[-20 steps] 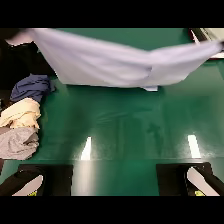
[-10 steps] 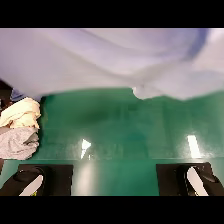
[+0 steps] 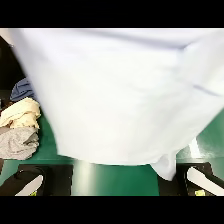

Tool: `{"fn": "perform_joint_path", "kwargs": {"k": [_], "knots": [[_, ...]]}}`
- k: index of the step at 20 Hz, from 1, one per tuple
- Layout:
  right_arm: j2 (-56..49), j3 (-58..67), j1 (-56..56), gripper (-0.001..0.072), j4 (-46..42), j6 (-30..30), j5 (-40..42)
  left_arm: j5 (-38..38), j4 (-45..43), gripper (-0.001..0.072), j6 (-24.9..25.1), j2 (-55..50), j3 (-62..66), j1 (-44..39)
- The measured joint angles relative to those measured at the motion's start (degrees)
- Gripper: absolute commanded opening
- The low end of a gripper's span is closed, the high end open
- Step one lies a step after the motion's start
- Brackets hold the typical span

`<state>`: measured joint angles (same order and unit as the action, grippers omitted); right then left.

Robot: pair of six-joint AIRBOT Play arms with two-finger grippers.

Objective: Fold the shirts.

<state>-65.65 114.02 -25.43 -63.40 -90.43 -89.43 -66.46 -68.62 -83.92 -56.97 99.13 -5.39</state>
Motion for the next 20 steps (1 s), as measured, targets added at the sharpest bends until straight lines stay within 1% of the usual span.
{"fn": "perform_joint_path", "kwargs": {"k": [3,5,6,10,13,17,19,20], "knots": [[-6.69,-7.37,0.20,0.0014,-0.37,-0.04,-3.87,-1.36,-0.07,0.0023,-0.02,-7.37,-6.73,0.00],[-9.94,-12.02,0.98,0.0014,-0.28,0.90,-3.08,-1.29,-0.11,0.0023,0.00,-12.50,-9.60,0.02],[-11.37,-14.45,1.62,0.0014,-0.66,1.49,-1.36,-0.66,-0.09,0.0023,0.02,-14.99,-10.51,0.02],[-15.19,-22.47,4.61,0.0014,-1.03,3.93,10.16,6.27,-0.04,0.0023,0.22,-23.19,-12.33,0.02],[-17.55,-26.21,6.97,0.0014,-1.18,4.83,20.59,14.93,-0.02,0.0022,0.33,-27.02,-12.72,0.02],[-20.37,-28.06,10.12,0.0014,-1.11,6.36,33.20,26.71,-0.55,0.0022,0.39,-29.68,-12.90,0.02],[-21.44,-28.41,11.28,0.0014,-1.18,7.08,37.86,29.77,-1.57,0.0022,0.39,-30.77,-12.94,0.04],[-21.97,-28.50,11.74,0.0013,-1.20,7.32,39.19,30.14,-2.34,0.0023,0.39,-31.34,-12.94,0.04]]}}
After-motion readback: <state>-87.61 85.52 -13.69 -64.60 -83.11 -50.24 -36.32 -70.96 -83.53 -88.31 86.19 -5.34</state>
